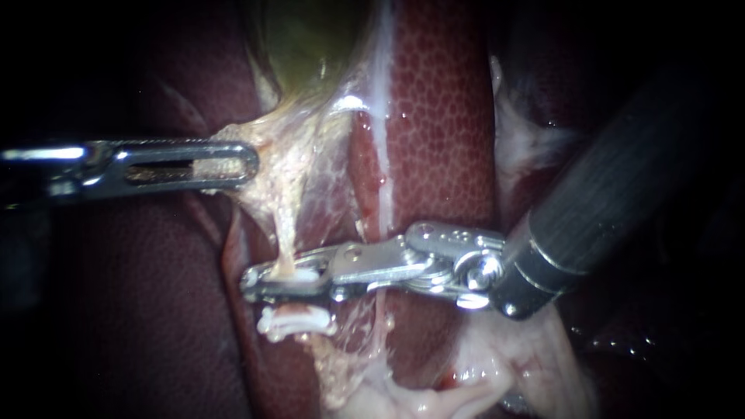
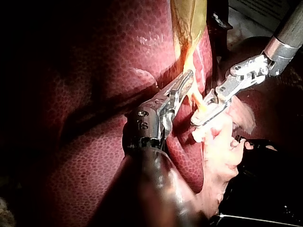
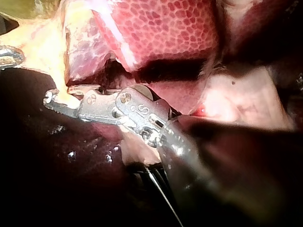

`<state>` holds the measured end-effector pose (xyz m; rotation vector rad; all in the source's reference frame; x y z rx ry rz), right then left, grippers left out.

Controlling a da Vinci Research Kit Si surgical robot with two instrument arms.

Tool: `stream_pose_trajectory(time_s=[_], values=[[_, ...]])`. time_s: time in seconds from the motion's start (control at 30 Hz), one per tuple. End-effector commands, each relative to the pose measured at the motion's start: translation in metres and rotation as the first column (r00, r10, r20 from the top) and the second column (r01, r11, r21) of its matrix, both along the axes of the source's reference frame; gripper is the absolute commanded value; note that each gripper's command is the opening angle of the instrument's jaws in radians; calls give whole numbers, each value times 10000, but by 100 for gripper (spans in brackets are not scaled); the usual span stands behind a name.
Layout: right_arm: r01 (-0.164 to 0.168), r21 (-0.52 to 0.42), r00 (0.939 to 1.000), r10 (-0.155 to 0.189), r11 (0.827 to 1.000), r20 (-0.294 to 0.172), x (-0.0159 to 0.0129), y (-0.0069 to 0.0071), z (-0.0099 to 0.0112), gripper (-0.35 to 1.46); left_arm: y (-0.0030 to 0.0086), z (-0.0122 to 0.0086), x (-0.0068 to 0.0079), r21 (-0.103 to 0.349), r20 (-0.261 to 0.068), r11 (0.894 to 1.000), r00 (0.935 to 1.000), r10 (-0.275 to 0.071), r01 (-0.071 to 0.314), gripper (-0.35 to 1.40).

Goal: Going back third clip left tube

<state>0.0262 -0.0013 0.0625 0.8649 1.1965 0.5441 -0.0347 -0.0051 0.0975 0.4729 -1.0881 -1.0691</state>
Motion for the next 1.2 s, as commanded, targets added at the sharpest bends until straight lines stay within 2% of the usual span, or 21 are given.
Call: stream_pose_trajectory(time_s=[0.03, 0.2, 0.3, 0.33, 0.43, 0.53, 0.67, 0.77, 1.2], values=[[1, -2, 10000, -1, 10000, 3, 0, 0, 0, -35, 0, 0, 0, 1, -5, 10000, 10000, -1, 1, -35], [-11, 7, 10000, 11, 10000, 9, 0, 3, 3, -31, 0, 0, 0, 1, -5, 10000, 10000, -2, 2, -35], [-55, -222, 10000, 54, 9997, -71, 3, 4, 5, 10, 0, 0, 0, 1, -5, 10000, 10000, -2, 2, -35], [-78, -220, 9999, 76, 9997, -92, 4, 4, 5, 18, 0, 0, 0, 1, -5, 10000, 10000, -2, 2, -35], [-177, -208, 9997, 173, 9996, -170, 9, 5, 5, 42, 0, 0, 0, 1, -5, 10000, 10000, -2, 2, -35], [-315, -191, 9991, 309, 9993, -292, 14, 6, 6, 52, 0, 0, 0, 1, -5, 10000, 10000, -2, 2, -35], [-408, -367, 9986, 395, 9985, -364, 16, 7, 7, 56, 0, 0, 0, 1, -8, 10000, 10000, -5, 5, -35], [-734, -1130, 9972, 712, 9909, -231, 16, 8, 9, 60, -1, -1, 0, 1, -8, 10000, 10000, -6, 6, -35], [-731, -1511, 9972, 700, 9858, -256, -13, 17, 30, 60, -1, -1, 0, 1, -7, 10000, 10000, -4, 4, -35]])
